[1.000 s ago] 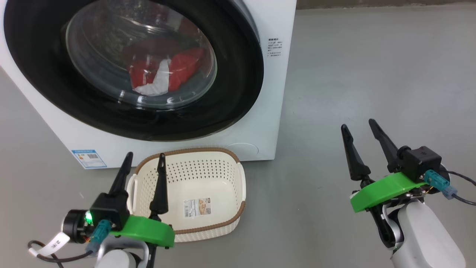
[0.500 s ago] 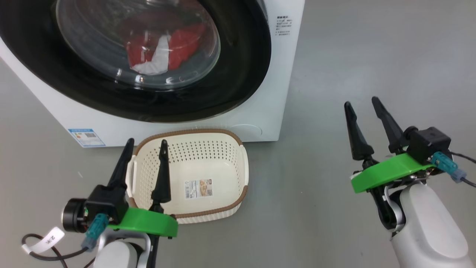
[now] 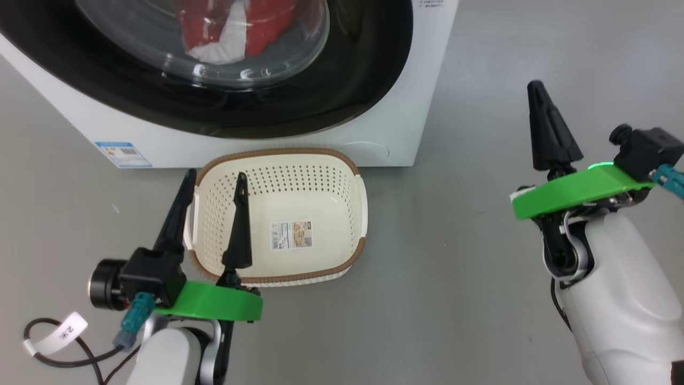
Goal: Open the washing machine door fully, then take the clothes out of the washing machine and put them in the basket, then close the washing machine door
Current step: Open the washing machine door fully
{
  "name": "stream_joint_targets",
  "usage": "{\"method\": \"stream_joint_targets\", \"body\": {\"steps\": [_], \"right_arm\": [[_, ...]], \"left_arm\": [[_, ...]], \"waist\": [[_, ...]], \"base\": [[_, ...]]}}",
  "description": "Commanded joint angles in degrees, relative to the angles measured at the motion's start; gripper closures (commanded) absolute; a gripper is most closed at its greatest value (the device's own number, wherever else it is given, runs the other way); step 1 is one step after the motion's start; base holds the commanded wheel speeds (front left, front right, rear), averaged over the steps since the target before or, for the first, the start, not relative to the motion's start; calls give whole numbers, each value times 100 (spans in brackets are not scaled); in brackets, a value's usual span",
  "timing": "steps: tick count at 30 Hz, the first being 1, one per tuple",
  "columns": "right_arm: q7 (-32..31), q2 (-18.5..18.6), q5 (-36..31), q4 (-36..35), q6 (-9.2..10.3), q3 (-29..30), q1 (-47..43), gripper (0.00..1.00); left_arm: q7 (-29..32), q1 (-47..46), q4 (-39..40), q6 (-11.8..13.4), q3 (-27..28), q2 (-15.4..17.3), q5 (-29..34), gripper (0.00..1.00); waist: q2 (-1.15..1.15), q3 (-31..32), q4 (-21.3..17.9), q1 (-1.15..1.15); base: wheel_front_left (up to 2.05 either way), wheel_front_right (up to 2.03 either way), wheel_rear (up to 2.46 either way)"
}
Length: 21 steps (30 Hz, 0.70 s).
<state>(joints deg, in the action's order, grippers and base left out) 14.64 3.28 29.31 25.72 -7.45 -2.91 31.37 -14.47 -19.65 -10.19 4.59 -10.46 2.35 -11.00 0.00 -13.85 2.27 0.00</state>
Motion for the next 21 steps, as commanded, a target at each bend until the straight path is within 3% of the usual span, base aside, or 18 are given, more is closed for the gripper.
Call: {"method": "stream_joint_targets", "body": {"steps": [1,10,21], "right_arm": [[36,-40,314,-44,-3,-165,280,100],[-248,-40,1640,321,-3,-275,1093,100],[-1125,-40,3200,629,-3,-264,1951,100]], "left_arm": [[-52,-189,169,26,167,53,-5,0],[-52,-332,221,6,122,53,20,0],[-52,-448,219,-4,22,53,13,0]], "waist": [[0,-173,78,0],[0,-472,187,0],[0,-808,355,0]], "base": [[0,0,0],[0,0,0],[0,0,0]]}}
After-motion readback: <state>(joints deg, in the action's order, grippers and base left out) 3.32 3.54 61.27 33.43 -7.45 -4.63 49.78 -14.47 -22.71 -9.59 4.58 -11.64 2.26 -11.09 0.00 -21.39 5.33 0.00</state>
